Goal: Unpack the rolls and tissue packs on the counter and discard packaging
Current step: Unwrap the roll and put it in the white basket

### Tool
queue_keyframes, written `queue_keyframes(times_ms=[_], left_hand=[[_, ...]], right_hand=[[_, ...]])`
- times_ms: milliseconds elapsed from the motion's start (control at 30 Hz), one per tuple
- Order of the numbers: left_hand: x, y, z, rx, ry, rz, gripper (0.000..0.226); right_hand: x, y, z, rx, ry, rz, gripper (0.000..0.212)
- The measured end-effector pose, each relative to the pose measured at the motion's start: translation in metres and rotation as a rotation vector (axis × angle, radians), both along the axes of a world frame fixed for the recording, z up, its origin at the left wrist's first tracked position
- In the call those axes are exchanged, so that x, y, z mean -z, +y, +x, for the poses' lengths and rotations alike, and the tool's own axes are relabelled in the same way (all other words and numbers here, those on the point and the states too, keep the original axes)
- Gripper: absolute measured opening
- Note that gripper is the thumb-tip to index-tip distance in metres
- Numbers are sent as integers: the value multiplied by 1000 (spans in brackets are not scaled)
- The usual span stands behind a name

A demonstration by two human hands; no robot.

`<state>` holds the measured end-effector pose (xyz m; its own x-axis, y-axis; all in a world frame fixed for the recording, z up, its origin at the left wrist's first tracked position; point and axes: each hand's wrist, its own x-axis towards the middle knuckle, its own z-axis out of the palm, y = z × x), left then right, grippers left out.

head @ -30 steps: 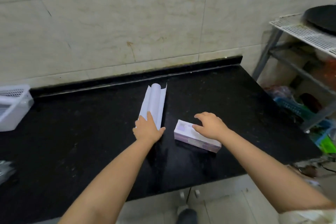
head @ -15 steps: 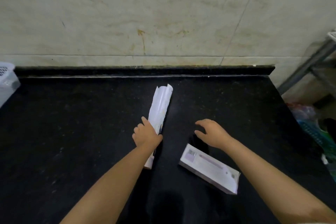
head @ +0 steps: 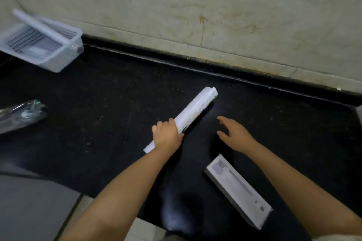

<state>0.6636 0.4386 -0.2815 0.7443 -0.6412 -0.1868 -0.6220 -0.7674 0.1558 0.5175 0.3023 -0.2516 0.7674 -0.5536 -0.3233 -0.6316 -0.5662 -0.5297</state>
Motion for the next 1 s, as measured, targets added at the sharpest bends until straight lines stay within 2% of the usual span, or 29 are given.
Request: queue_keyframes(times_ms=[233,533,800,900,1000], left_hand=[[-10,100,32,-65,-62,-35,50],[-34,280,102,-206,-136,11,57],[-36,427,176,-134,-118,47,59],[-39,452,202,-71,-149,32,60],[-37,455,224,-11,-166,17,61]], right_hand=[[-4,53,63,-252,-138,-14,57],[-18,193,157,-460,-292,-128,53],[-21,347,247,-448,-411,-343,40],[-22,382,268,-391,-451,-388,31],[-17,390,283,-340,-401,-420,28]])
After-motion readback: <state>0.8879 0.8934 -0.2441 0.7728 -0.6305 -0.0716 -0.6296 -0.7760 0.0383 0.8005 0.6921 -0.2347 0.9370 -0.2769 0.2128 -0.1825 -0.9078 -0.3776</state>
